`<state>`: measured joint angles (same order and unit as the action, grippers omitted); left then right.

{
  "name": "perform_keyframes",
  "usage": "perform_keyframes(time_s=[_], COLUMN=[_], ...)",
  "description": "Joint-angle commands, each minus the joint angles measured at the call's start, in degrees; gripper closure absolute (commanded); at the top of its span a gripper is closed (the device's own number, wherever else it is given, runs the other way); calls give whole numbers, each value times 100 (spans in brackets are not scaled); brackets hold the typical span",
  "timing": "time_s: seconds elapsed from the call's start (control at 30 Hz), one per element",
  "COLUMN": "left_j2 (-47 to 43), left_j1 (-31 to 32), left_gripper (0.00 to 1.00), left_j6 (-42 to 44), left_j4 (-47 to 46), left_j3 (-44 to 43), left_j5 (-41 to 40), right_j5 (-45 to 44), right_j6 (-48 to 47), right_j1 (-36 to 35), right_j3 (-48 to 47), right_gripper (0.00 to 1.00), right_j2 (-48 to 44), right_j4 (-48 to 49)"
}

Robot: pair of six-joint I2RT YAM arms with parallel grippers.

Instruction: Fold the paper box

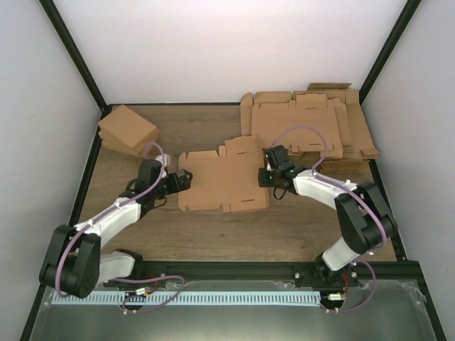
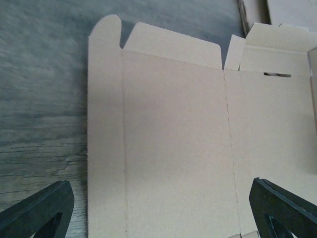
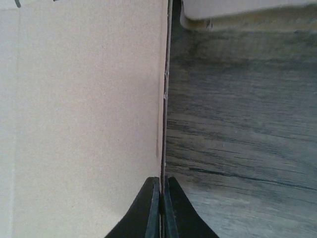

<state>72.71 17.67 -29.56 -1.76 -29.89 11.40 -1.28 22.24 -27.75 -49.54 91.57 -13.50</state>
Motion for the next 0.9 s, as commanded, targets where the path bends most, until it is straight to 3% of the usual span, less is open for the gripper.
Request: perform_keyframes(time_s=[0.0,0.2,0.27,0.37,0.47,0.63,0.77,0.87], left_j2=[-604,-1857,-1963,-1631,-1185,-566,-76,314], left_j1=[8,-36,-261,-748,-1002,-1218,-1231,-1233], left_gripper=[0,0,0,0,0,0,0,6], left_j6=[136,28,-209,-433,-332,-490,-379,-337], left_j4=[439,317,72,-213,-113,-798,-1009,-1128], left_j3=[-131,187,395,592,589,832,783,666], left_j5=[-317,-319,76,772,813,1457,1524,1843], right_j5=[-80,521,656,899,982,774,869,929], right_j6=[-146,-335,-383,-489,-517,-512,-484,-493], right_j1=[-28,-29,-30,-31,-31,-28,-27,-29], right_j3=[93,324,291,99,-28,-29,-27,-84], right_gripper=[99,99,99,99,99,99,98,98], right_j2=[-721,-1389,-1448,-1400,-1418,-1532,-1462,-1329], right_j4=[284,633,529,162,-208,-635,-711,-761])
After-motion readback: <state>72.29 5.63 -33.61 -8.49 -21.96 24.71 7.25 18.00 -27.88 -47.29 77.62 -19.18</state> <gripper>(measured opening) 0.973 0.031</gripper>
